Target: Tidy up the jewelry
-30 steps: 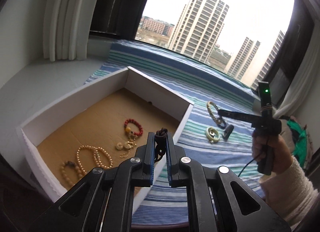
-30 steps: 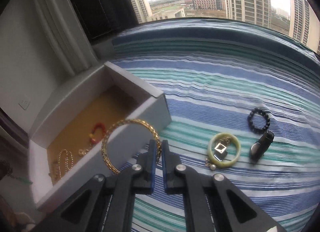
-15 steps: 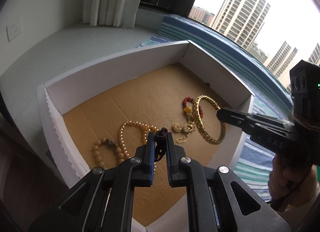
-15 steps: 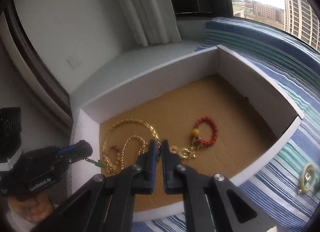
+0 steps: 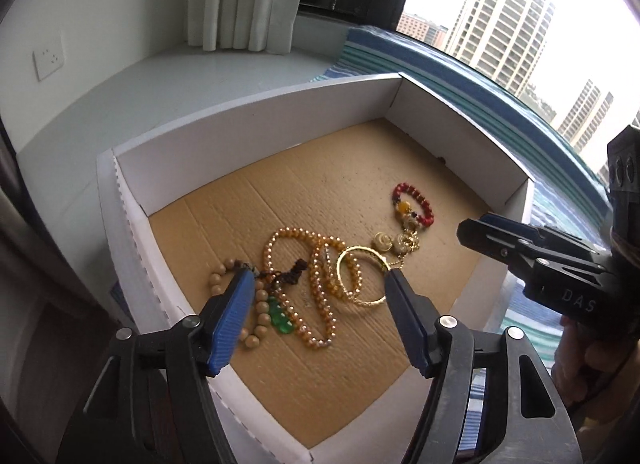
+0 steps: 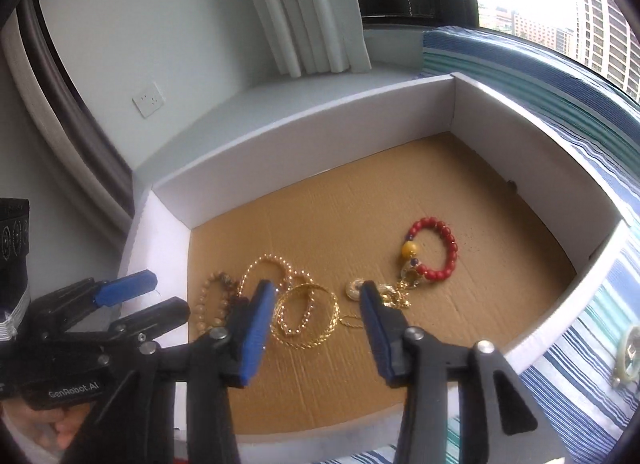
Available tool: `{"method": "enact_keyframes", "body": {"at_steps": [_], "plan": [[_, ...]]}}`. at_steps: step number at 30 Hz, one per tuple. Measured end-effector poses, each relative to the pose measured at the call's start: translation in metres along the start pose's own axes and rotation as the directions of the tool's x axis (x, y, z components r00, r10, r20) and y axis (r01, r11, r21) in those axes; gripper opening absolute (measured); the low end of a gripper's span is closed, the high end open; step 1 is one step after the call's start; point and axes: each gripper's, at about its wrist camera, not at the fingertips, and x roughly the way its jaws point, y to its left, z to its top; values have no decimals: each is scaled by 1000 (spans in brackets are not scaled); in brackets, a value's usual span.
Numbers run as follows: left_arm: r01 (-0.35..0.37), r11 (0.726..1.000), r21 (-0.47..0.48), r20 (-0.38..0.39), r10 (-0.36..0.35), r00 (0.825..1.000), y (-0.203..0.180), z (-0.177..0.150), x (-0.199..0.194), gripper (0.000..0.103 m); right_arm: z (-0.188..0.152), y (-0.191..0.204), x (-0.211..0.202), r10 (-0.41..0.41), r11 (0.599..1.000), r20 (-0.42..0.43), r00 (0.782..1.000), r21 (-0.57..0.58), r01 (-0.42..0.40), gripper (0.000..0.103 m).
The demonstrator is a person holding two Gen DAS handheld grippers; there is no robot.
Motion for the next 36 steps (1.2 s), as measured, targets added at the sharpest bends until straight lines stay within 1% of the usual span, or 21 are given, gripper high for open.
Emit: {"method": "enact_keyframes", "body": {"at_steps": [1, 2, 4, 7, 10, 14, 16, 20, 24, 26, 31, 33, 36], "plan": [[6, 1000, 1, 11, -6, 1000, -3, -2, -4, 75, -4, -4, -9, -20, 1000, 18, 1000, 1, 20, 48], [12, 1000, 4, 23, -12, 1000, -7, -2, -8, 77, -9, -8, -18, -40, 999, 37, 999, 2, 40, 53], [22, 1000, 20, 46, -23, 999, -18, -7, -16, 82, -21, -16, -37, -90, 996, 75, 993, 5, 90, 58], [49, 997, 58, 60, -52, 997, -40, -14, -24, 84, -49, -33, -61, -176, 984, 103, 979, 18, 175, 66], [87, 991, 103, 60, -93, 994, -65, -21, -29, 86, -85, -54, -79, -284, 959, 99, 954, 49, 281, 73], [122, 977, 173, 52, -133, 990, -98, -34, -30, 90, -137, -83, -94, -412, 909, 48, 910, 82, 408, 74], [143, 970, 198, 36, -152, 988, -113, -40, -28, 90, -164, -97, -101, -458, 885, 16, 889, 98, 455, 74], [175, 954, 244, -13, -177, 984, -139, -52, -21, 90, -209, -122, -119, -507, 846, -33, 861, 169, 505, 74], [193, 939, 285, -57, -185, 981, -159, -65, -14, 90, -246, -136, -138, -553, 801, -50, 831, 244, 547, 74], [198, 933, 300, -79, -183, 980, -168, -72, -9, 91, -261, -142, -146, -568, 780, -59, 821, 277, 561, 74], [211, 921, 327, -119, -182, 976, -182, -84, -3, 90, -289, -145, -154, -604, 747, -82, 793, 288, 599, 74], [212, 918, 336, -124, -180, 976, -187, -86, -3, 90, -296, -145, -156, -609, 740, -86, 788, 295, 604, 74], [210, 916, 342, -131, -175, 976, -190, -88, -2, 91, -302, -145, -160, -605, 737, -81, 792, 318, 596, 74]]}}
